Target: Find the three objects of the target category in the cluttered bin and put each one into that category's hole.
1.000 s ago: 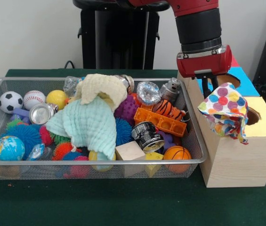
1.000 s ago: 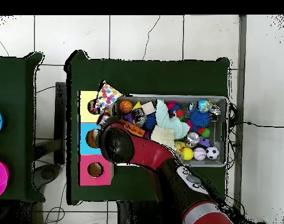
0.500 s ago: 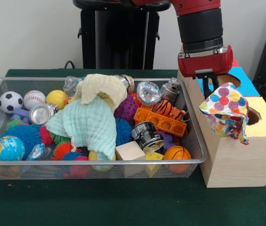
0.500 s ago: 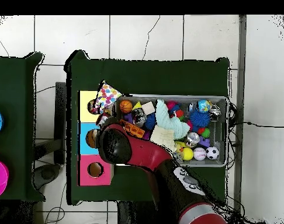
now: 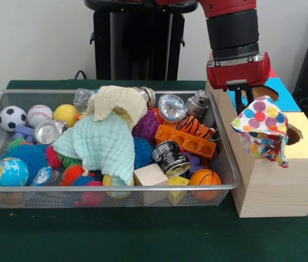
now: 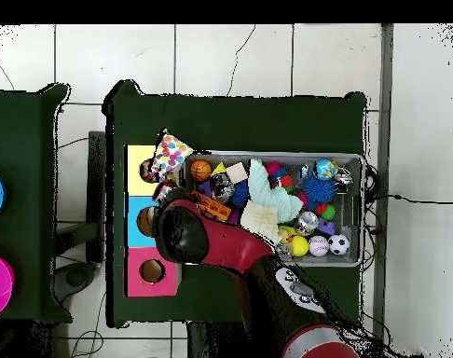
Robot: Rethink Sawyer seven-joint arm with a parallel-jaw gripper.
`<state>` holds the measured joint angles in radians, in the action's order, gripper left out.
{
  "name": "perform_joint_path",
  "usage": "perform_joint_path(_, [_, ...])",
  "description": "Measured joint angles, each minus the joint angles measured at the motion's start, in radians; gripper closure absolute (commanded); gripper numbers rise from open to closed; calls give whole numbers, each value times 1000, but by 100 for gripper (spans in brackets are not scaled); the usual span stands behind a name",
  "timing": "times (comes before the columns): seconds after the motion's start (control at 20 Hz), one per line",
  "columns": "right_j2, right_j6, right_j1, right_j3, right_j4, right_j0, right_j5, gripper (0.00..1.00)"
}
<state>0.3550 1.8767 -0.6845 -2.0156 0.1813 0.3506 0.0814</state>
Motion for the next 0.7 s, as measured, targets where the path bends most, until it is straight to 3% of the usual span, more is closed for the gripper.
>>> perform_joint_path(0.7, [-12, 0, -6, -2, 0, -13, 4, 100])
